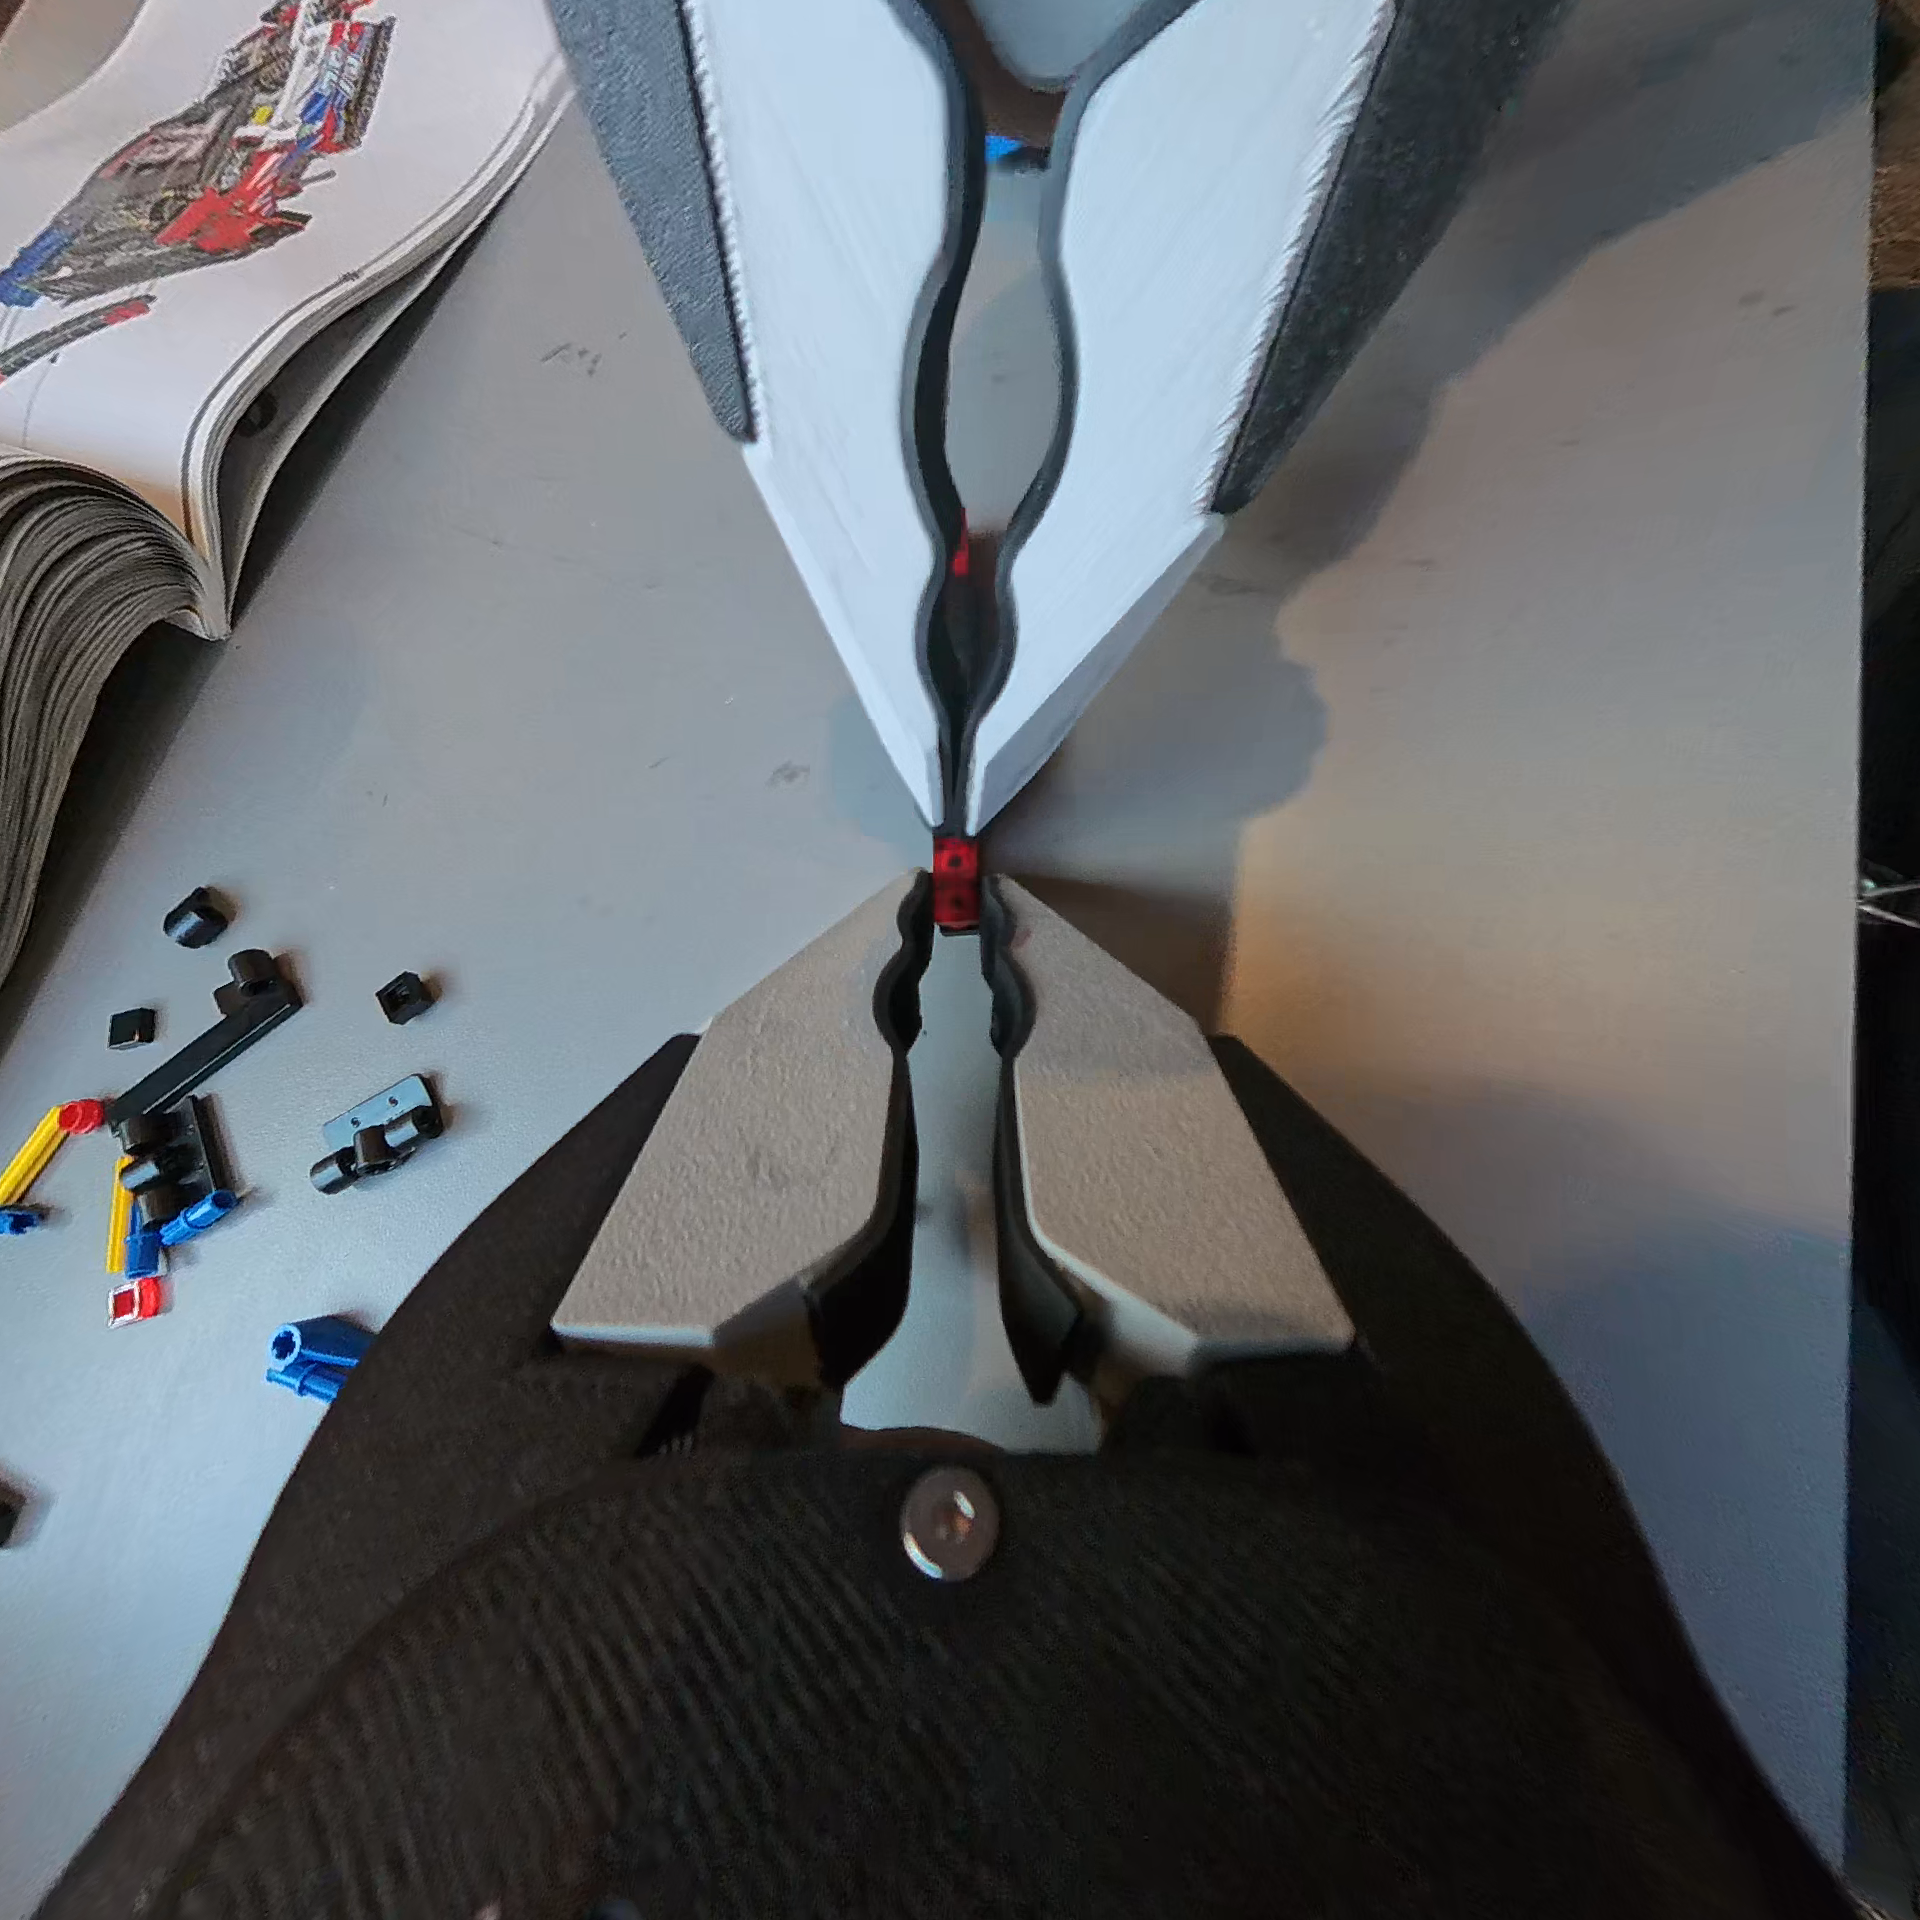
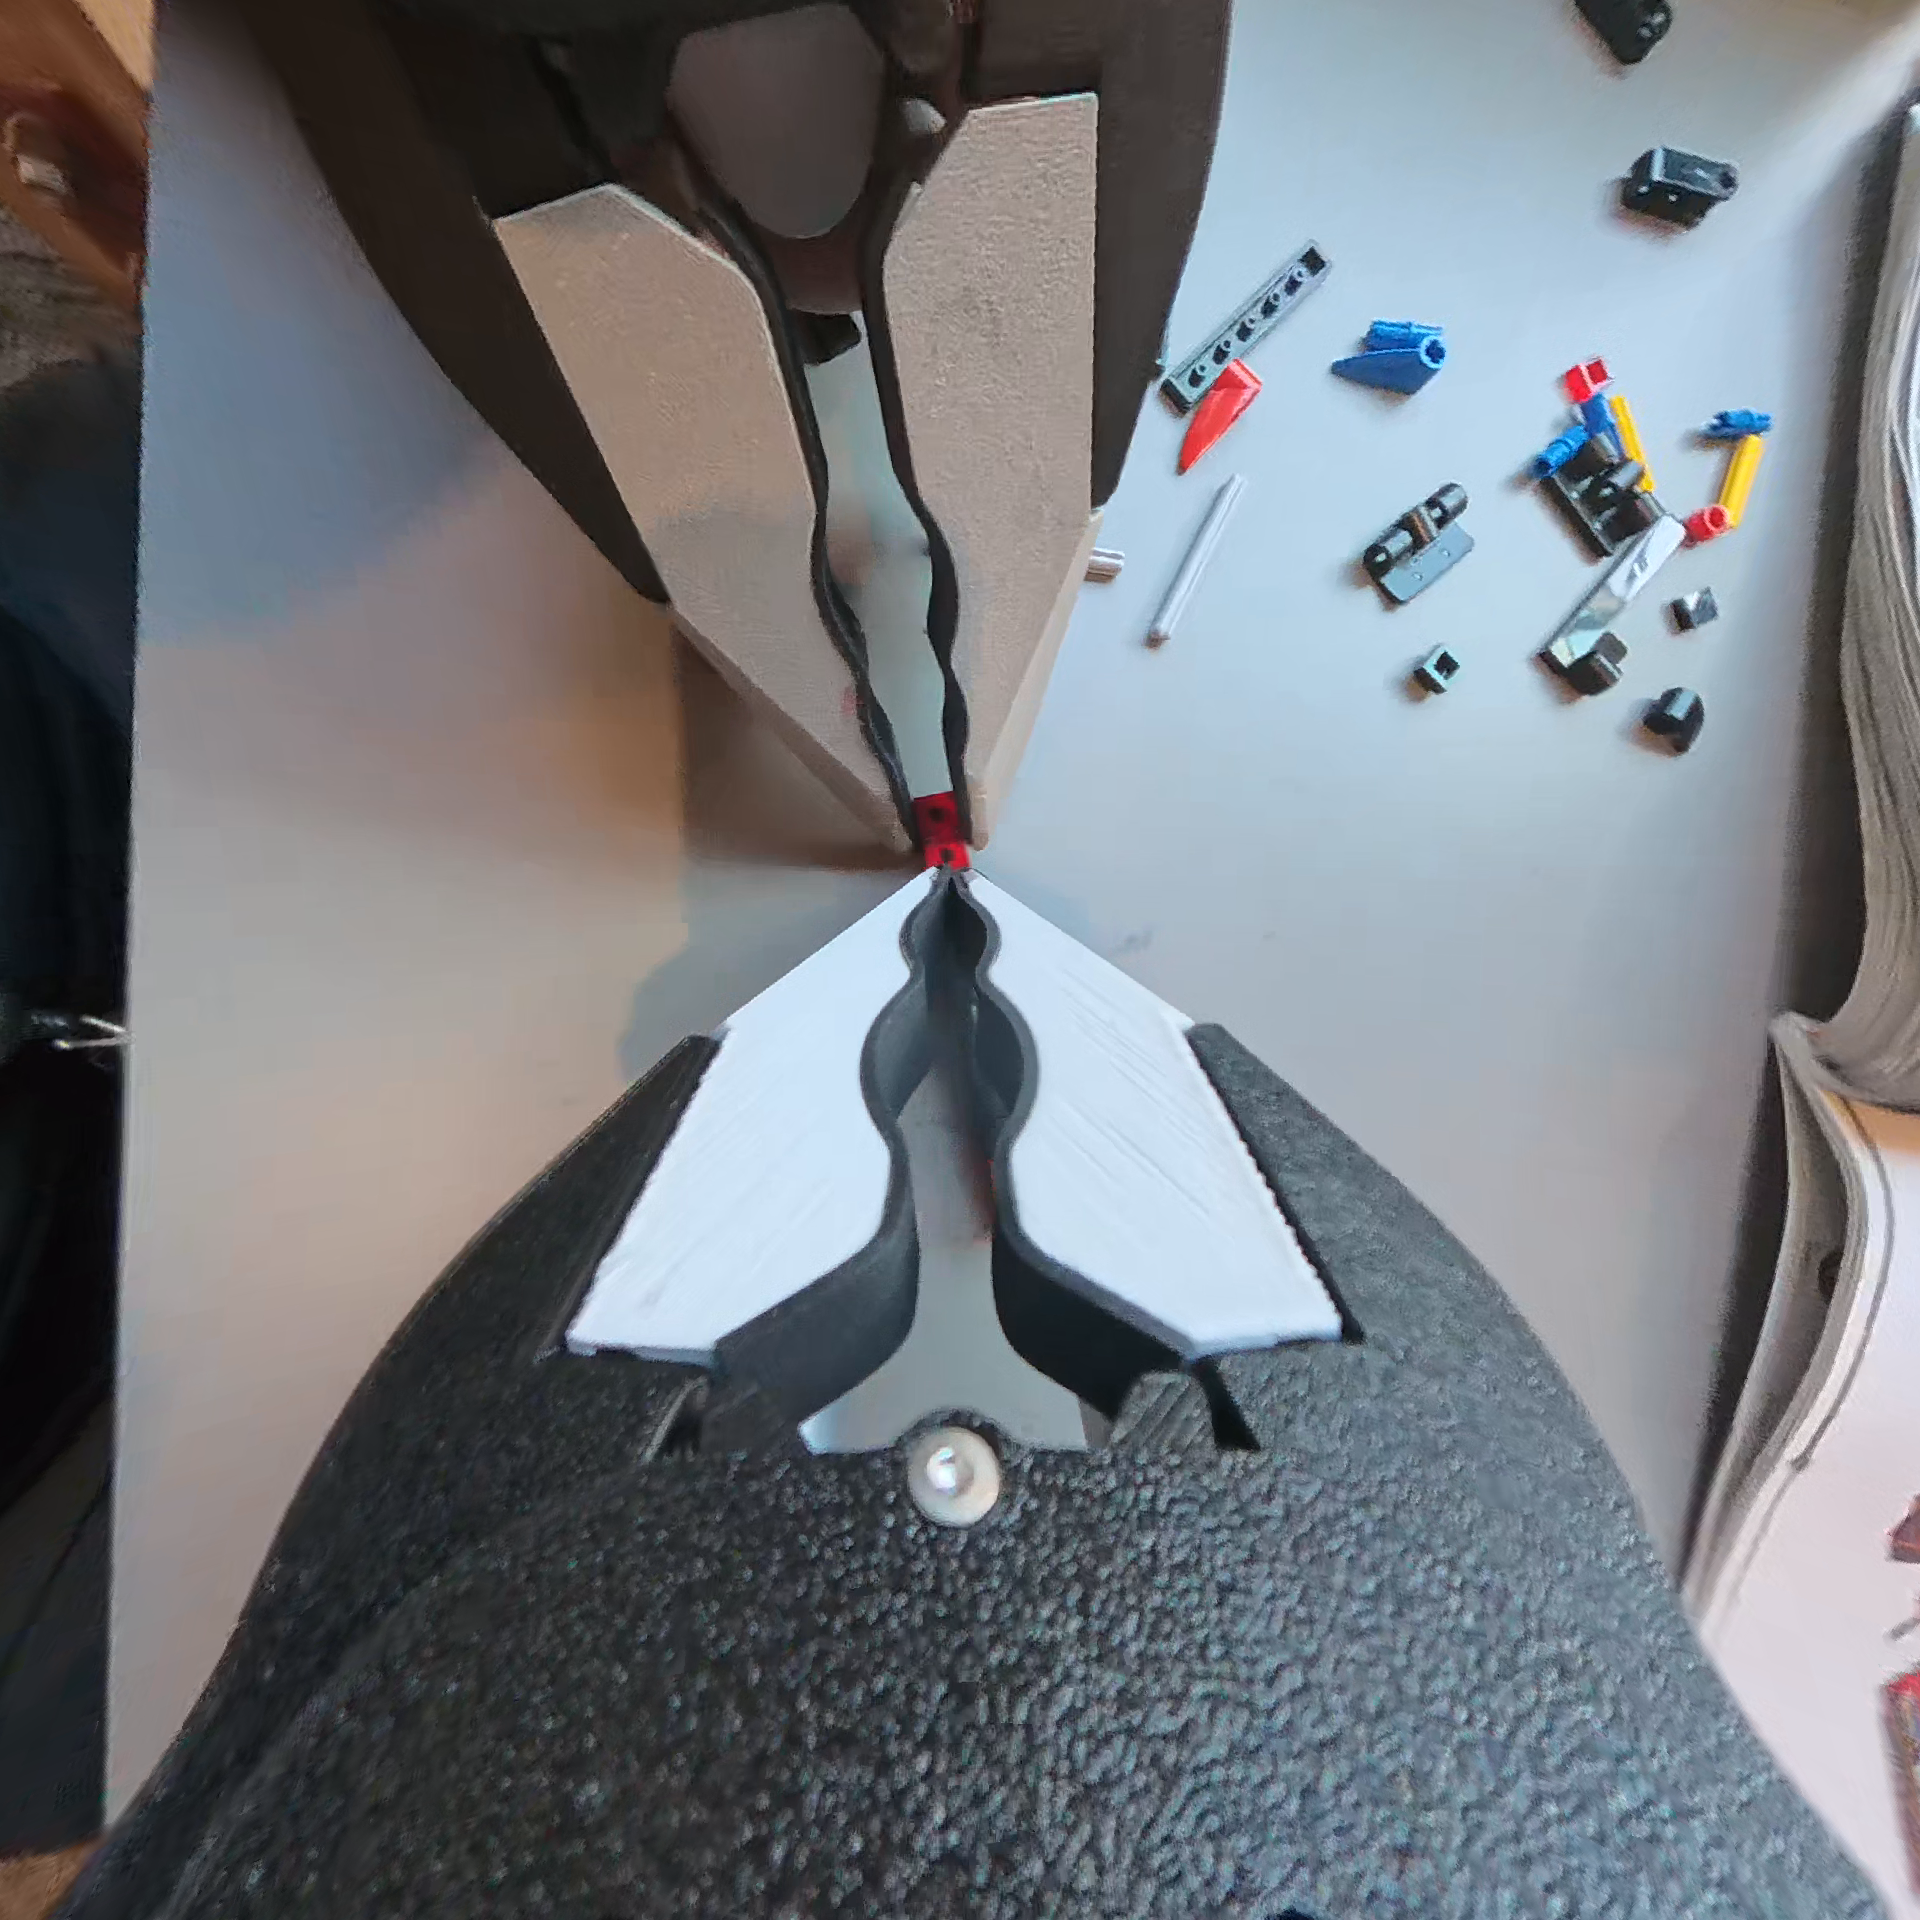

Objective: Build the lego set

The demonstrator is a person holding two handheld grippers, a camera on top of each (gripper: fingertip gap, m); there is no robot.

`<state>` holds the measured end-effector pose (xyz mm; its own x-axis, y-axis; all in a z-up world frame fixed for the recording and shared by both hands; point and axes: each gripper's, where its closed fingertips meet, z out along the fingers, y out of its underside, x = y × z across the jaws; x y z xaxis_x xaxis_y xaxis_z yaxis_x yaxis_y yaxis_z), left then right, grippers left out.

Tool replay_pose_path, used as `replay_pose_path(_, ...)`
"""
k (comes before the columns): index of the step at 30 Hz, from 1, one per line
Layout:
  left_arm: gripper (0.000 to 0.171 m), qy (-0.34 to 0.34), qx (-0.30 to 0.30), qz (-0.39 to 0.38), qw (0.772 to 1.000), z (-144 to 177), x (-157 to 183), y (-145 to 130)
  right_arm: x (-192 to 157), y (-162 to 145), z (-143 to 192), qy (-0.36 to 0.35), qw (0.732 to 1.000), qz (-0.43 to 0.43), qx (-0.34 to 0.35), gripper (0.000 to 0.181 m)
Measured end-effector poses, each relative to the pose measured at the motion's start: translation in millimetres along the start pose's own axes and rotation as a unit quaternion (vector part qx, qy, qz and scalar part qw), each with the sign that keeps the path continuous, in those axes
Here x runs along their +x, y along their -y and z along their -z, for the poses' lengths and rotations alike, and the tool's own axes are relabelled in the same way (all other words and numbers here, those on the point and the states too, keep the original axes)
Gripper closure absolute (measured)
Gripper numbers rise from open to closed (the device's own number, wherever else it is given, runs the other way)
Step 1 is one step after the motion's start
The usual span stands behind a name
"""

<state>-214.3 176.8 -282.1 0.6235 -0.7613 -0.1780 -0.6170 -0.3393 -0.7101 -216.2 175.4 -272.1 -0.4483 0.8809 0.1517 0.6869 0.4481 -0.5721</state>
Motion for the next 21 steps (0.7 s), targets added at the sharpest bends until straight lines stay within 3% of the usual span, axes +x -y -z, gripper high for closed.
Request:
replay_pose_path(4,0.166,0.014,0.002,-0.037,0.999,1.5,3.6,0.3,-12.5,9.4,27.9,-0.002,0.994,-0.065,0.092,0.174)
replay_pose_path(11,0.166,0.085,0.01,-0.185,0.979,2.4,14.3,8.3,-38.9,-40.1,80.3,-0.087,0.98,-0.111,0.142,0.167)
replay_pose_path(14,0.166,0.137,0.016,-0.276,0.951,4.3,18.6,25.3,-51.8,-63.5,96.8,-0.129,0.976,-0.108,0.14,0.166)
replay_pose_path(18,0.166,0.231,0.048,-0.417,0.878,10.2,24.5,65.9,-59.5,-78.7,126.3,-0.171,0.964,-0.115,0.166,0.166)
replay_pose_path(21,0.167,0.245,0.096,-0.461,0.847,13.0,42.8,97.5,-57.1,-91.7,148.9,-0.182,0.95,-0.157,0.2,0.162)
